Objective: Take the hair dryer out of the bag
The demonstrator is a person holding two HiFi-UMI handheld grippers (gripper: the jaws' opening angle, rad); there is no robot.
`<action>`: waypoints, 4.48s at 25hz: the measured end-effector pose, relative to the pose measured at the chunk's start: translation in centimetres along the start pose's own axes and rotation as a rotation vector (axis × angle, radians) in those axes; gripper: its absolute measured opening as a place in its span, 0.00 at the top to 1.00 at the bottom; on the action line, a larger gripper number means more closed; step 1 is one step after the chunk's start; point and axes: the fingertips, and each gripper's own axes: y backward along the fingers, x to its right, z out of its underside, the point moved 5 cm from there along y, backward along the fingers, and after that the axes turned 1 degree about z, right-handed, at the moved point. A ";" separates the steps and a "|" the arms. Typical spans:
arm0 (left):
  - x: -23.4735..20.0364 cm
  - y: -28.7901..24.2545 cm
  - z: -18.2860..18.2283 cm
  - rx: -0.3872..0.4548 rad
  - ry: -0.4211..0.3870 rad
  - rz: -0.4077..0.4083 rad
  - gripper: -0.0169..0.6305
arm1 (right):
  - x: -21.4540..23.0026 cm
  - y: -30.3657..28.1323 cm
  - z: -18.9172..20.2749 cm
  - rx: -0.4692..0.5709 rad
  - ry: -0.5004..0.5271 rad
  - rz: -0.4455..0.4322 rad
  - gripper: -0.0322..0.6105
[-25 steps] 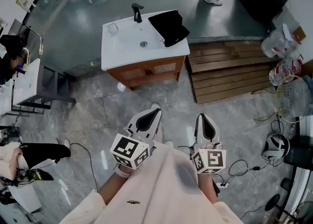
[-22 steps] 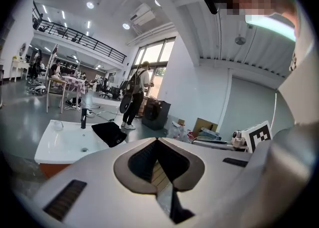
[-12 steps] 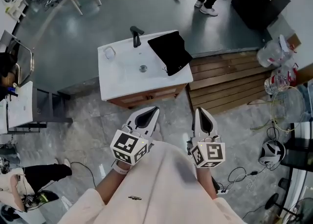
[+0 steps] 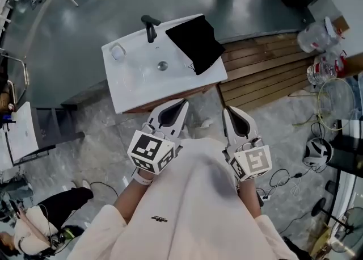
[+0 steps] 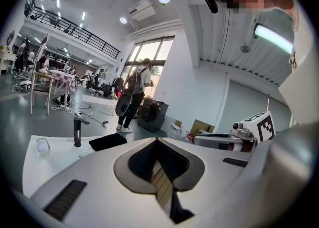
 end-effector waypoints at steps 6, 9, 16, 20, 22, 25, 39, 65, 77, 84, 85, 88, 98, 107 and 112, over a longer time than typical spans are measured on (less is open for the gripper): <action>-1.7 -4.7 -0.8 -0.034 -0.001 -0.015 0.96 | 4.5 -3.6 -0.2 0.023 -0.030 0.029 0.93; -3.2 -6.6 -1.4 -0.052 0.009 -0.038 0.96 | 6.5 -5.8 0.2 0.009 -0.101 0.020 0.93; -5.1 -13.8 -2.7 -0.122 0.009 -0.057 0.96 | 13.0 -10.2 -0.9 0.030 -0.156 0.008 0.93; -6.2 -16.7 -3.0 -0.177 -0.018 -0.076 0.96 | 16.0 -12.4 -0.8 -0.001 -0.173 -0.004 0.93; -7.1 -17.8 -3.5 -0.172 -0.010 -0.095 0.96 | 17.1 -13.4 -0.9 -0.011 -0.173 -0.013 0.93; -7.4 -18.7 -4.0 -0.172 -0.009 -0.090 0.96 | 17.4 -13.9 -0.9 -0.014 -0.193 -0.007 0.93; -8.7 -21.3 0.1 -0.299 -0.055 0.005 0.87 | 17.2 -14.5 1.9 -0.038 -0.223 0.116 0.93; -12.0 -27.2 12.5 -0.544 -0.217 0.066 0.83 | 17.2 -17.5 13.2 -0.090 -0.319 0.153 0.93; -12.7 -26.7 10.2 -0.369 -0.060 -0.030 0.94 | 17.4 -17.5 15.4 -0.125 -0.266 0.109 0.93; -13.4 -27.0 7.5 -0.304 -0.042 -0.085 0.94 | 17.8 -19.6 14.6 -0.151 -0.246 0.040 0.82; -13.7 -27.2 7.3 -0.300 -0.046 -0.093 0.94 | 17.8 -20.3 14.5 -0.162 -0.224 0.028 0.80; -15.0 -27.5 7.0 -0.278 -0.049 -0.121 0.94 | 17.8 -22.4 14.6 -0.206 -0.168 -0.031 0.72; -17.0 -28.0 4.8 -0.200 -0.023 -0.163 0.94 | 17.8 -27.3 15.9 -0.322 -0.064 -0.148 0.51; -17.7 -28.0 4.7 -0.202 -0.014 -0.164 0.94 | 18.2 -31.3 16.3 -0.367 -0.022 -0.182 0.51; -18.1 -28.4 5.3 -0.217 -0.017 -0.180 0.94 | 18.7 -32.3 17.1 -0.387 0.002 -0.183 0.51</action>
